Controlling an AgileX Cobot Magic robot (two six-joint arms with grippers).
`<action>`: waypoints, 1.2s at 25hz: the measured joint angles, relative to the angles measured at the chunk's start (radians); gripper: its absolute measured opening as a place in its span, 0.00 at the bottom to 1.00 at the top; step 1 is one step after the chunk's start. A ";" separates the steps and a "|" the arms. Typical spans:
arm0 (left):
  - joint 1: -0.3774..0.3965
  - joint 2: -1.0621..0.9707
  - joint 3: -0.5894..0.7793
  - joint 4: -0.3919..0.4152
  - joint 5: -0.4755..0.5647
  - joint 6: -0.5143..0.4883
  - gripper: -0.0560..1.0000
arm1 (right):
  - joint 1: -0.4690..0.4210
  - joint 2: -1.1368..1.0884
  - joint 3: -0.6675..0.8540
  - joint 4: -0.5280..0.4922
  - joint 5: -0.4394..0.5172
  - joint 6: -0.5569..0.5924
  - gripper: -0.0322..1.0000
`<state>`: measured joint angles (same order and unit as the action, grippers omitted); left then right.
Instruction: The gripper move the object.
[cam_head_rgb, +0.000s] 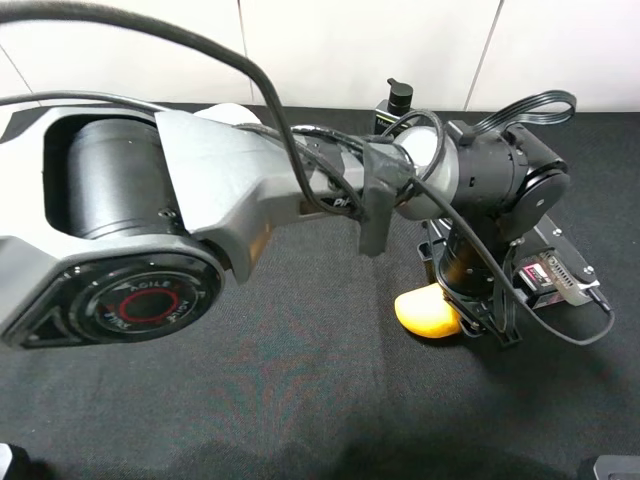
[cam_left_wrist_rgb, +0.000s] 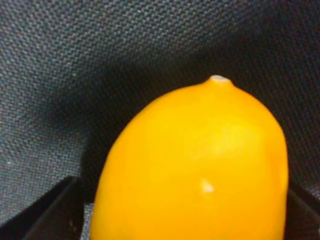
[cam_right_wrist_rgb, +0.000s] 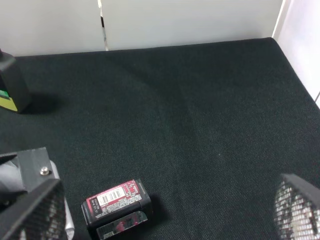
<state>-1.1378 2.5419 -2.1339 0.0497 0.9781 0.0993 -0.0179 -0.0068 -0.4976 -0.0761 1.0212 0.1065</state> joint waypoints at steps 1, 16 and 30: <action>0.000 -0.009 0.000 0.002 0.000 -0.001 0.77 | 0.000 0.000 0.000 0.000 0.000 0.000 0.64; 0.000 -0.094 -0.071 0.029 0.077 -0.004 0.77 | 0.000 0.000 0.000 0.001 0.000 0.000 0.64; 0.030 -0.229 -0.102 0.053 0.162 -0.006 0.77 | 0.000 0.000 0.000 0.001 0.000 0.000 0.64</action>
<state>-1.1074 2.3133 -2.2361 0.1024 1.1404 0.0933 -0.0179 -0.0068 -0.4976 -0.0753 1.0212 0.1065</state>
